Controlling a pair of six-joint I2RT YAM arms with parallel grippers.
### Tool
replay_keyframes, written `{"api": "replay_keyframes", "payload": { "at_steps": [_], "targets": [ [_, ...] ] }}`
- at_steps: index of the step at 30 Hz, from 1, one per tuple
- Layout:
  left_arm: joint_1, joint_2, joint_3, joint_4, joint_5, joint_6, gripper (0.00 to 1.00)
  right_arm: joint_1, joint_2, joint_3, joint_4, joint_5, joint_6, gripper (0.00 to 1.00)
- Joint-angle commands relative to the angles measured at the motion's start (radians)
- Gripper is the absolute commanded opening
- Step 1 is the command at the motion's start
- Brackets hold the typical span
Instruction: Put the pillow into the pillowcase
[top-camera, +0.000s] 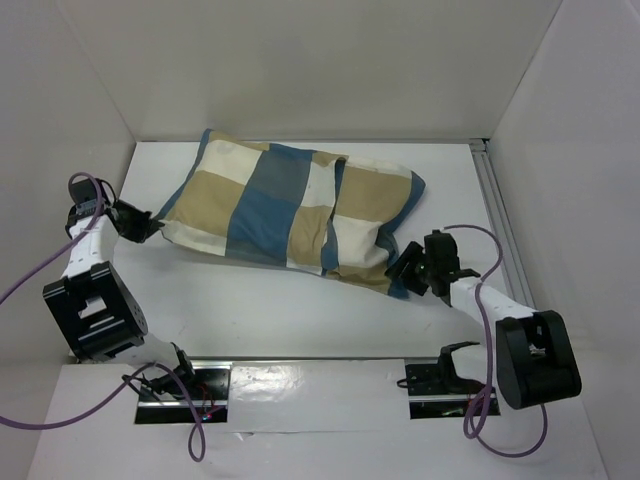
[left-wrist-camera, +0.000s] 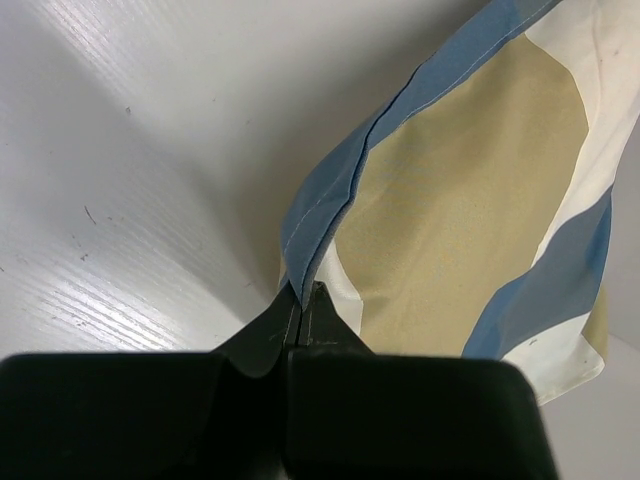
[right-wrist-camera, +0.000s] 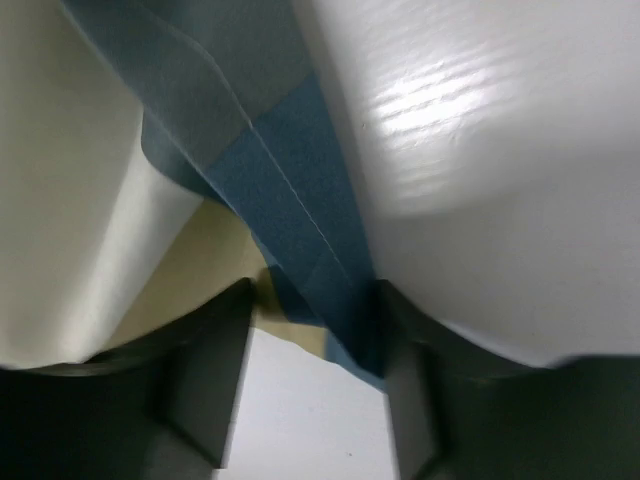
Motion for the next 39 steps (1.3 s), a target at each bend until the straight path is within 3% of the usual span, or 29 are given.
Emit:
{"api": "replay_keyframes", "payload": {
  "at_steps": [1, 2, 3, 4, 8, 12, 14, 17, 20, 24, 30, 33, 36, 39],
  "targets": [
    [0.007, -0.022, 0.041, 0.023, 0.010, -0.008, 0.00, 0.059, 0.009, -0.039, -0.020, 0.027, 0.005, 0.55],
    [0.007, -0.022, 0.041, 0.023, 0.010, -0.008, 0.00, 0.059, 0.000, -0.039, -0.029, 0.036, 0.005, 0.23],
    [0.007, -0.033, 0.041, 0.023, 0.021, -0.008, 0.00, 0.059, 0.000, 0.011, -0.044, 0.065, 0.005, 0.05],
    [0.007, -0.033, 0.041, 0.014, 0.048, -0.008, 0.00, 0.059, -0.009, 0.043, -0.067, 0.084, 0.005, 0.00],
    [-0.005, -0.021, 0.064, 0.014, 0.287, -0.008, 0.00, -0.020, -0.033, 0.278, -0.094, 0.123, -0.018, 0.00],
    [-0.025, 0.030, 0.333, -0.111, 0.397, 0.001, 0.00, -0.123, 0.035, 0.691, -0.171, 0.107, -0.096, 0.00],
    [0.060, 0.039, 0.505, -0.148, 0.444, -0.016, 0.00, -0.175, 0.035, 0.919, -0.222, 0.145, -0.119, 0.00],
    [0.239, -0.033, 0.532, -0.064, 0.550, -0.179, 0.00, -0.194, -0.043, 1.051, -0.285, 0.286, -0.164, 0.00],
    [0.359, -0.094, 0.449, 0.078, 0.634, -0.286, 0.00, -0.194, -0.085, 1.099, -0.317, 0.380, -0.187, 0.00],
    [0.473, -0.128, 0.411, 0.083, 0.674, -0.323, 0.00, -0.260, -0.138, 1.129, -0.382, 0.412, -0.208, 0.00],
    [0.504, -0.160, 0.472, 0.094, 0.753, -0.326, 0.00, -0.269, -0.210, 1.195, -0.443, 0.458, -0.260, 0.00],
    [0.452, -0.191, 0.570, 0.028, 0.705, -0.256, 0.00, -0.269, -0.220, 1.195, -0.443, 0.408, -0.261, 0.00],
    [0.314, -0.191, 0.624, -0.062, 0.572, -0.159, 0.00, -0.269, -0.205, 1.136, -0.443, 0.383, -0.270, 0.00],
    [0.165, -0.149, 0.564, -0.078, 0.428, -0.093, 0.00, -0.269, -0.181, 1.032, -0.394, 0.356, -0.250, 0.00]
  ]
}}
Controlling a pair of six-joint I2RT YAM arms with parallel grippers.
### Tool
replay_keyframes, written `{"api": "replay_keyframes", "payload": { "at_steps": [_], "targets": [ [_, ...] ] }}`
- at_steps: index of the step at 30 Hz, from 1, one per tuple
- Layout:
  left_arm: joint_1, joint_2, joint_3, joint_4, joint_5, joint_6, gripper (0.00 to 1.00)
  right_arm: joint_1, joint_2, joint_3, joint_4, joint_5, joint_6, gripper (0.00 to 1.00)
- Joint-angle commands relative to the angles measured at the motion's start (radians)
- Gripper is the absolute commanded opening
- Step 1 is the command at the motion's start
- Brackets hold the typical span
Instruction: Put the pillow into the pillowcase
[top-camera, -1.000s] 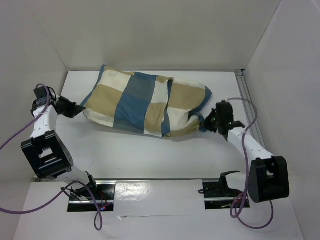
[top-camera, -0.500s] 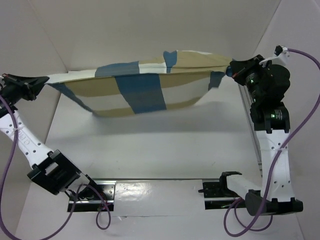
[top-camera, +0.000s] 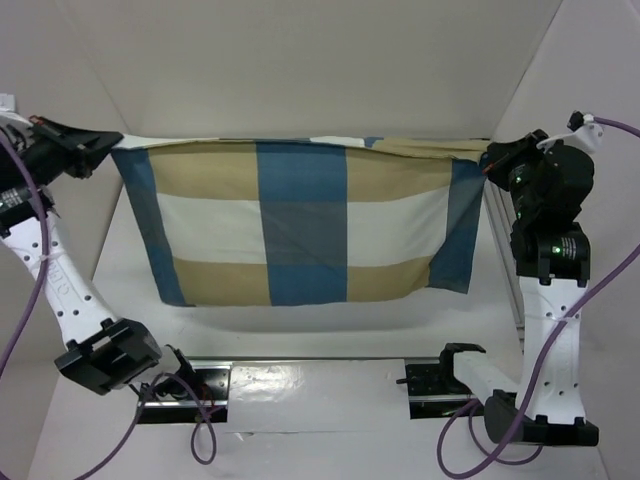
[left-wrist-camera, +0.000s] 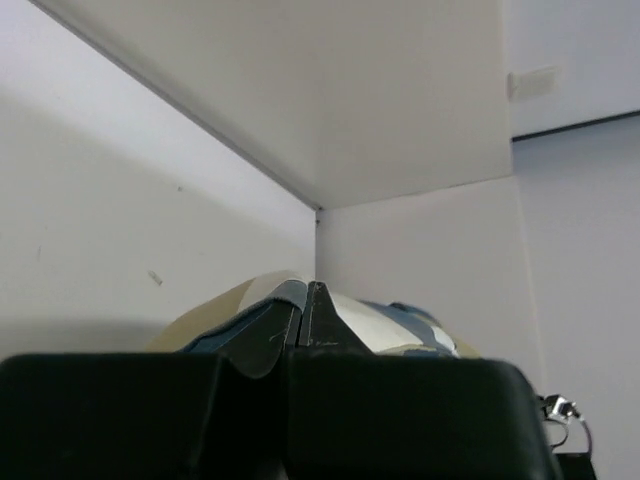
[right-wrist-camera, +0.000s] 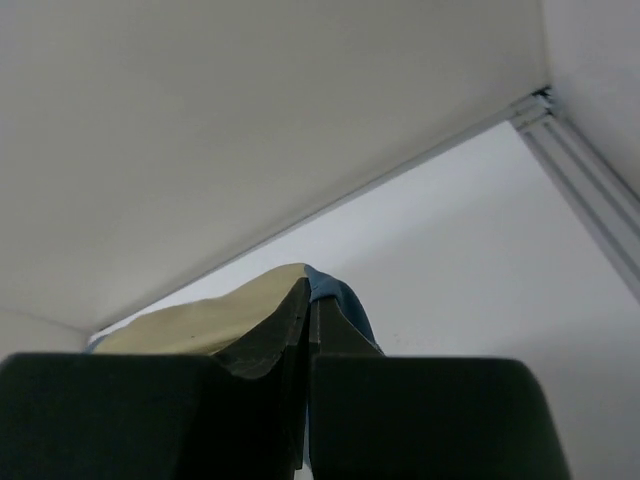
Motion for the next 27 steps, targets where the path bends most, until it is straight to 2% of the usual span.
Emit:
{"api": "replay_keyframes", "payload": {
  "at_steps": [1, 2, 6, 9, 17, 22, 24, 27],
  "targets": [
    [-0.135, 0.046, -0.036, 0.010, -0.311, 0.111, 0.00, -0.037, 0.026, -0.117, 0.128, 0.134, -0.043, 0.00],
    [-0.163, 0.061, -0.045, 0.019, -0.348, 0.124, 0.00, -0.037, 0.055, -0.132, 0.157, 0.134, -0.043, 0.00],
    [-0.229, 0.144, -0.022, 0.021, -0.348, 0.154, 0.00, -0.037, 0.127, -0.133, 0.174, 0.125, -0.030, 0.00],
    [-0.229, 0.171, 0.041, 0.021, -0.306, 0.164, 0.00, -0.037, 0.139, -0.133, 0.174, 0.102, -0.020, 0.00],
    [-0.094, 0.014, 0.006, 0.076, -0.192, 0.102, 0.00, -0.037, -0.055, -0.131, 0.174, 0.160, -0.011, 0.00],
    [0.039, -0.117, -0.025, 0.116, -0.094, 0.030, 0.00, -0.037, -0.183, -0.111, 0.116, 0.197, -0.011, 0.00],
    [0.082, -0.142, 0.007, 0.096, -0.069, 0.021, 0.00, -0.037, -0.204, -0.073, 0.090, 0.220, -0.011, 0.00],
    [0.082, -0.132, 0.056, 0.062, -0.069, 0.042, 0.00, -0.037, -0.204, -0.042, 0.067, 0.231, -0.011, 0.00]
  ]
}}
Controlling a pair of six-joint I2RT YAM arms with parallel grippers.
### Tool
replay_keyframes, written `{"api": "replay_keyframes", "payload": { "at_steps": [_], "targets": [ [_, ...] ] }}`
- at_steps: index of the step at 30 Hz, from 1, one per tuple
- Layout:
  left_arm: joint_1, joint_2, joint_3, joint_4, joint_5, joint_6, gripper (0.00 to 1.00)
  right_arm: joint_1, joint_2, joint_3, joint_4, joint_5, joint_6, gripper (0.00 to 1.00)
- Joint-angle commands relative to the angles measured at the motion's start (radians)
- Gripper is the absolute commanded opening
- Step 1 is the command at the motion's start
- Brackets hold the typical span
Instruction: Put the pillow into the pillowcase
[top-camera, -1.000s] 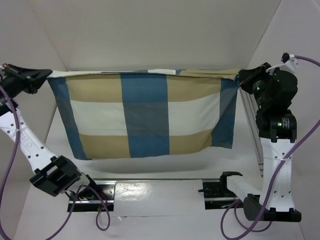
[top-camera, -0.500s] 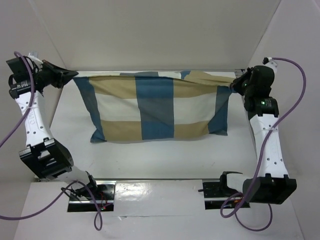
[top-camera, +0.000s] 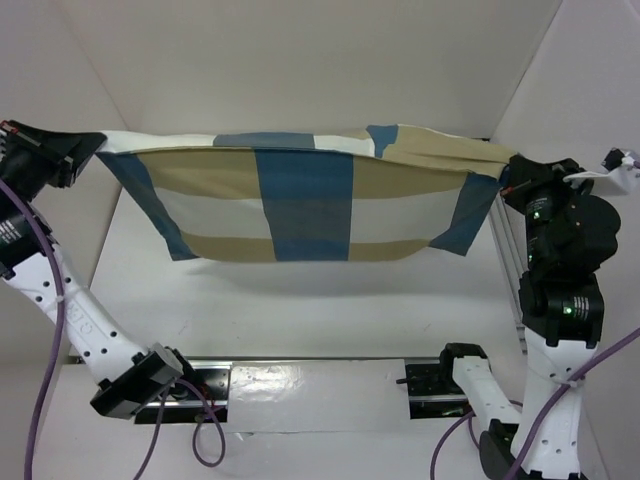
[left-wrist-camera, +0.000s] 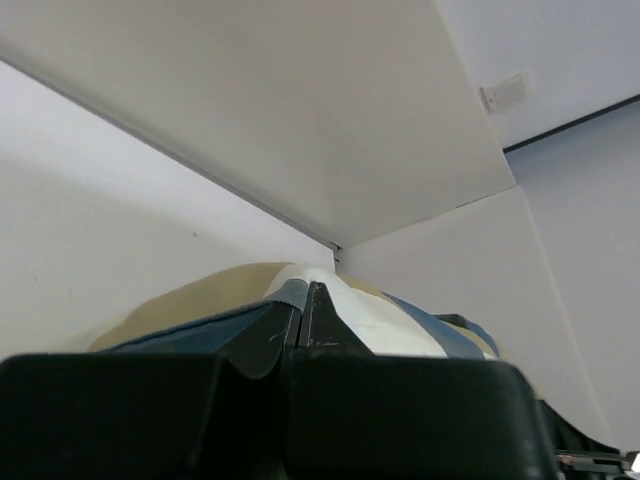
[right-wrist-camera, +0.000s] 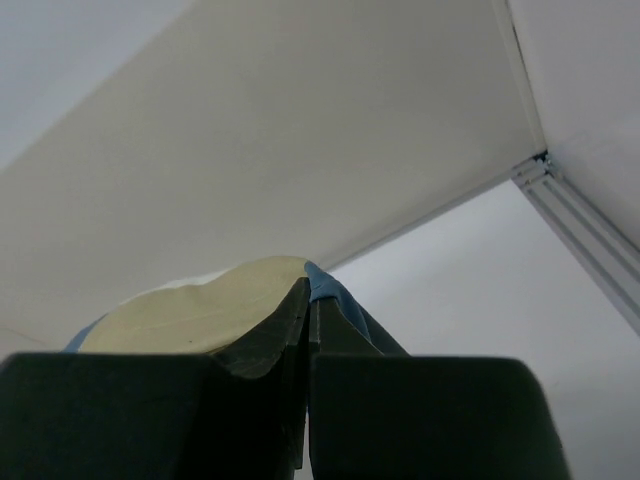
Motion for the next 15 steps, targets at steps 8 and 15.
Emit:
{"api": "replay_keyframes", "payload": {
  "at_steps": [8, 15],
  "targets": [
    [-0.168, 0.145, 0.140, -0.060, -0.400, 0.184, 0.00, -0.022, 0.146, 0.010, 0.149, 0.121, -0.046, 0.00],
    [-0.470, 0.537, 0.267, -0.097, -0.672, 0.267, 0.32, -0.013, 0.523, -0.005, 0.326, -0.029, -0.035, 0.63]
  ]
}}
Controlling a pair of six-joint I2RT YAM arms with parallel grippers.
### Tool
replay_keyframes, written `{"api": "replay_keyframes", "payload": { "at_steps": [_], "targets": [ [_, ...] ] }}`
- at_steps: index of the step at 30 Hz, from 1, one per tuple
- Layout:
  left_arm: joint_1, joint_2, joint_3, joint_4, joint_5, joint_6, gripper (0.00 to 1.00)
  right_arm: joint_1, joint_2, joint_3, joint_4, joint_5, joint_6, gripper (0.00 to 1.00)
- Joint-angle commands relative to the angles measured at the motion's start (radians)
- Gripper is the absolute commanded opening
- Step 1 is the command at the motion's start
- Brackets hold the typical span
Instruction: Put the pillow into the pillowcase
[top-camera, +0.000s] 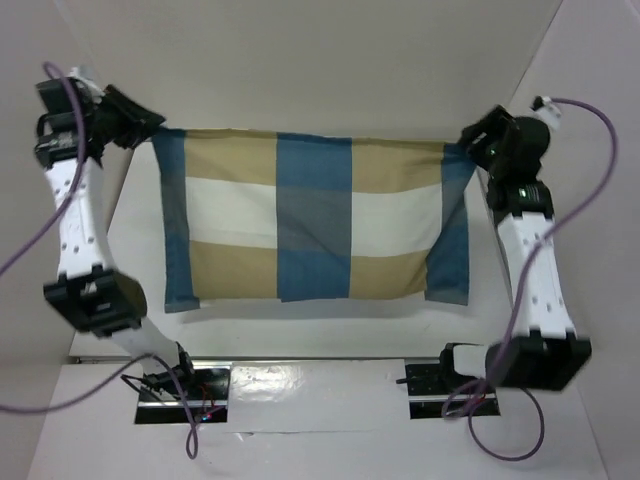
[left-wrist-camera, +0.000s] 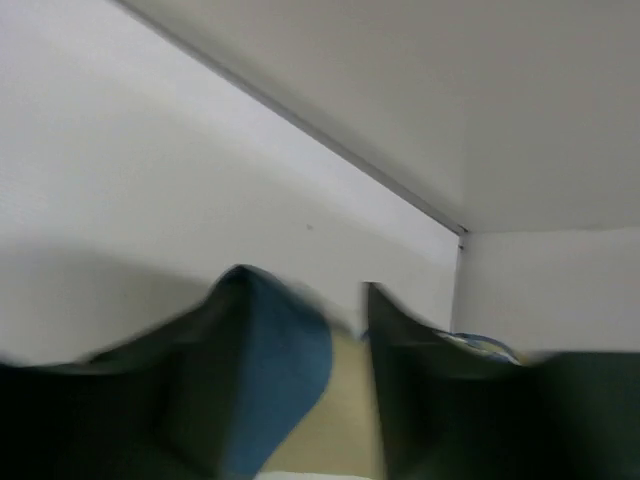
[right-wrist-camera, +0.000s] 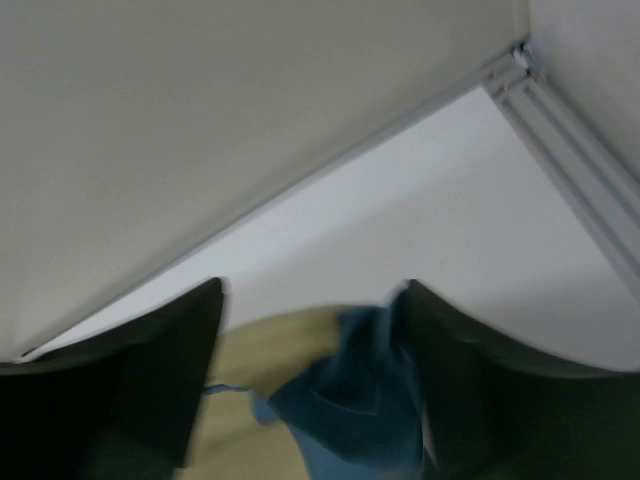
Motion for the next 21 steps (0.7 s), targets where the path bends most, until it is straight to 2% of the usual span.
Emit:
{"api": "replay_keyframes", "payload": {
  "at_steps": [1, 2, 3, 4, 8, 12, 16, 21],
  "targets": [
    [-0.071, 0.206, 0.105, -0.030, -0.192, 0.077, 0.73, -0.011, 0.255, 0.148, 0.063, -0.023, -0.024, 0.81],
    [-0.071, 0.244, 0.138, -0.065, -0.181, 0.077, 0.80, 0.013, 0.285, 0.187, -0.031, -0.023, -0.024, 0.95],
    [-0.087, 0.281, 0.161, -0.093, -0.181, 0.092, 0.82, 0.029, 0.295, 0.187, -0.032, -0.013, -0.039, 1.00],
    [-0.110, 0.281, 0.161, -0.107, -0.201, 0.103, 0.87, 0.056, 0.276, 0.165, -0.013, 0.003, -0.039, 1.00],
    [-0.145, 0.182, 0.028, -0.082, -0.227, 0.123, 0.87, 0.067, 0.185, 0.016, 0.033, 0.003, -0.021, 1.00],
    [-0.220, 0.059, -0.150, -0.059, -0.227, 0.161, 0.85, 0.125, 0.174, -0.050, -0.050, 0.054, -0.021, 1.00],
    [-0.279, -0.050, -0.358, -0.036, -0.237, 0.224, 0.84, 0.188, 0.174, -0.087, -0.169, 0.206, 0.010, 1.00],
    [-0.300, -0.137, -0.460, -0.036, -0.258, 0.244, 0.84, 0.199, 0.151, -0.150, -0.211, 0.270, 0.010, 1.00]
  ]
}}
